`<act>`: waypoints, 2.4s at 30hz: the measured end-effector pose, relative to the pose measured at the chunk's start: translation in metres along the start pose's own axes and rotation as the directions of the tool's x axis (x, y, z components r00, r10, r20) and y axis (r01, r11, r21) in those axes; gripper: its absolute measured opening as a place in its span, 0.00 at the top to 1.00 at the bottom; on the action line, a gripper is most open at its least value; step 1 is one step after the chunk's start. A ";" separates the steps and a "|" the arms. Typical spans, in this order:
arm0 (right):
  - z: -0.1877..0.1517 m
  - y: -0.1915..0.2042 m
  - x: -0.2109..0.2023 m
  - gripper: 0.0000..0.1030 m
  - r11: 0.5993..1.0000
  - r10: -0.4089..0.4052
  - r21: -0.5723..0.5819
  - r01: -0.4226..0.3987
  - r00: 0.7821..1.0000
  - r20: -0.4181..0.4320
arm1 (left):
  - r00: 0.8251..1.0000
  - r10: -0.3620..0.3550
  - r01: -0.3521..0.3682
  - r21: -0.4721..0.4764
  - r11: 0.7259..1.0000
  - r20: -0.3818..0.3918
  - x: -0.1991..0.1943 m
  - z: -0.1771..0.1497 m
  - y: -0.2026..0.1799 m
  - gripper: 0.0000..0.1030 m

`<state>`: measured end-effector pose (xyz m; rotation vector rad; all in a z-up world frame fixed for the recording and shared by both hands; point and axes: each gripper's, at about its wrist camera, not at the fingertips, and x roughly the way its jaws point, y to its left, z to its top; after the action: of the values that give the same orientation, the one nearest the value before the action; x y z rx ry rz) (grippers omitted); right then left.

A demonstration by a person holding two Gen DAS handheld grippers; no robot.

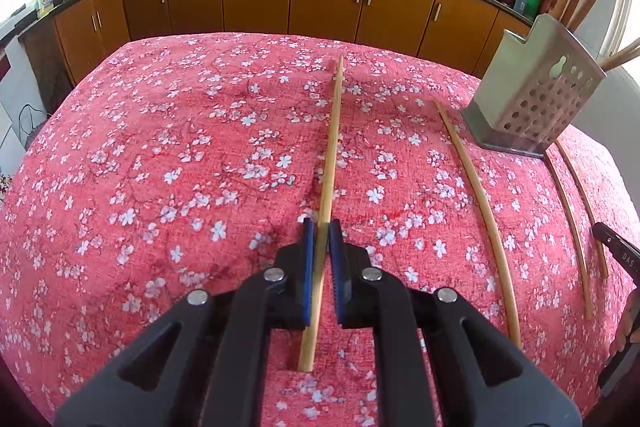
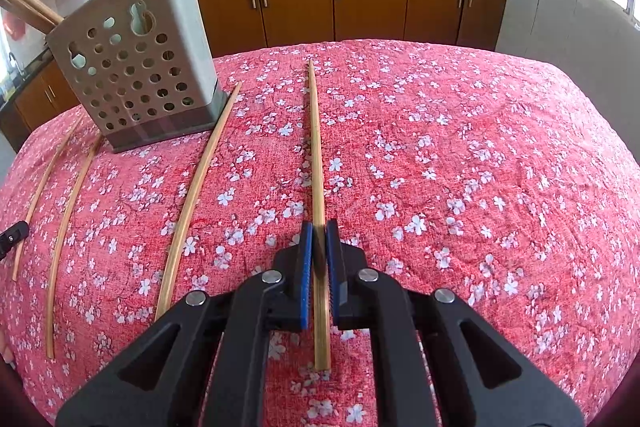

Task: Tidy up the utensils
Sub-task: 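Pinch a chopstick with the left tool while the right tool holds its chopstick on the tablecloth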

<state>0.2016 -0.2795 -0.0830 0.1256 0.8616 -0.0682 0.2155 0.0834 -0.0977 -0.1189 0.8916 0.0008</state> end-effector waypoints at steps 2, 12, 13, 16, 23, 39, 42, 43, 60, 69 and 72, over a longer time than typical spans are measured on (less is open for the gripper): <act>0.000 0.000 0.001 0.92 1.000 -0.001 0.000 0.001 1.000 0.000 | 1.000 -0.003 0.003 -0.004 1.000 0.000 0.001 0.000 -0.002 0.89; 0.000 -0.002 -0.001 0.92 1.000 -0.004 -0.005 0.004 1.000 0.001 | 1.000 -0.006 0.006 -0.007 1.000 0.000 0.001 0.000 -0.001 0.88; 0.000 -0.001 -0.001 0.92 1.000 -0.004 -0.005 0.004 1.000 0.001 | 1.000 -0.006 0.006 -0.008 1.000 0.000 0.001 0.000 -0.001 0.88; 0.000 -0.001 -0.001 0.92 1.000 -0.005 -0.005 0.005 1.000 0.001 | 1.000 -0.006 0.006 -0.008 1.000 0.000 0.001 0.000 -0.001 0.88; 0.000 -0.001 -0.001 0.92 1.000 -0.004 -0.004 0.004 1.000 0.000 | 1.000 -0.006 0.006 -0.008 1.000 0.000 0.001 0.000 -0.001 0.89; 0.001 0.000 -0.001 0.92 1.000 -0.005 -0.004 0.005 1.000 0.000 | 1.000 -0.005 0.005 -0.009 1.000 -0.001 0.001 0.000 -0.001 0.89; 0.001 0.000 -0.001 0.92 1.000 -0.006 -0.005 0.006 1.000 0.000 | 1.000 -0.006 0.006 -0.009 1.000 -0.001 0.001 0.000 -0.001 0.88; 0.001 0.000 -0.001 0.92 1.000 -0.005 -0.005 0.005 1.000 0.000 | 1.000 -0.005 0.005 -0.009 1.000 -0.001 0.001 0.000 -0.001 0.88; 0.001 0.000 -0.001 0.92 1.000 -0.006 -0.004 0.006 1.000 -0.002 | 1.000 -0.006 0.006 -0.012 1.000 0.000 0.000 0.001 -0.001 0.89; 0.001 0.000 -0.001 0.92 1.000 -0.007 -0.011 0.007 1.000 -0.002 | 1.000 -0.001 0.001 0.014 1.000 -0.008 -0.003 0.000 -0.005 0.89; -0.001 0.001 -0.004 0.92 1.000 -0.002 -0.018 0.002 1.000 -0.003 | 1.000 0.013 -0.012 0.051 0.999 -0.023 -0.008 -0.004 -0.008 0.88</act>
<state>0.1983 -0.2784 -0.0811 0.1077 0.8647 -0.0621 0.2077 0.0753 -0.0936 -0.0656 0.9151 -0.0115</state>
